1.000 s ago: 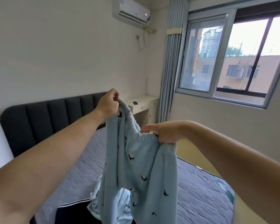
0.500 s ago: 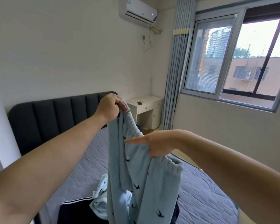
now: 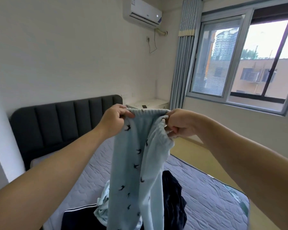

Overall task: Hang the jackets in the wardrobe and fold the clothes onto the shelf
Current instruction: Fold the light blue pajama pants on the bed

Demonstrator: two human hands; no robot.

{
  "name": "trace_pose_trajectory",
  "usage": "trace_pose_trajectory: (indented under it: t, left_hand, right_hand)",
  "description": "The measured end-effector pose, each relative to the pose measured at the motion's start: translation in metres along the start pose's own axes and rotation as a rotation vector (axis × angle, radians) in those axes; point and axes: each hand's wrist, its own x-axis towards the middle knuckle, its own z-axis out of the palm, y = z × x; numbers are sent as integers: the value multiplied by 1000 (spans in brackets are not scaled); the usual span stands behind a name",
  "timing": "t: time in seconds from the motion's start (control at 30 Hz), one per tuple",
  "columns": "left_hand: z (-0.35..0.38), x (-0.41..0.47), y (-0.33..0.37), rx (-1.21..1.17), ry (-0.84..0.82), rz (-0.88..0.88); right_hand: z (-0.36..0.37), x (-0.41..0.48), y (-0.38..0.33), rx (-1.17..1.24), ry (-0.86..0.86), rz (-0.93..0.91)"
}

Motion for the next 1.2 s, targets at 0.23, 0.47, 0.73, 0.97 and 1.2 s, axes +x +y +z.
trace_pose_trajectory:
  t: [0.23,0.47,0.73,0.97,1.2]
  left_hand:
    - [20,-27,7,-5,-143,78]
    - [69,-45,18,201,-86,124]
    - [75,-27,39,-119,133,85]
    - [28,16,41,-356,-141,-287]
    - [26,26,59,-382,-342,-39]
  right_hand:
    - [-1,9,2,-467,283,-271]
    - [10,3,-11,-163,363,-307]
    - [0,-10,-23,-148,457,-181]
    - [-28,-30,-21,-434,344,-130]
    - [-40,-36,-13,-672,323,-220]
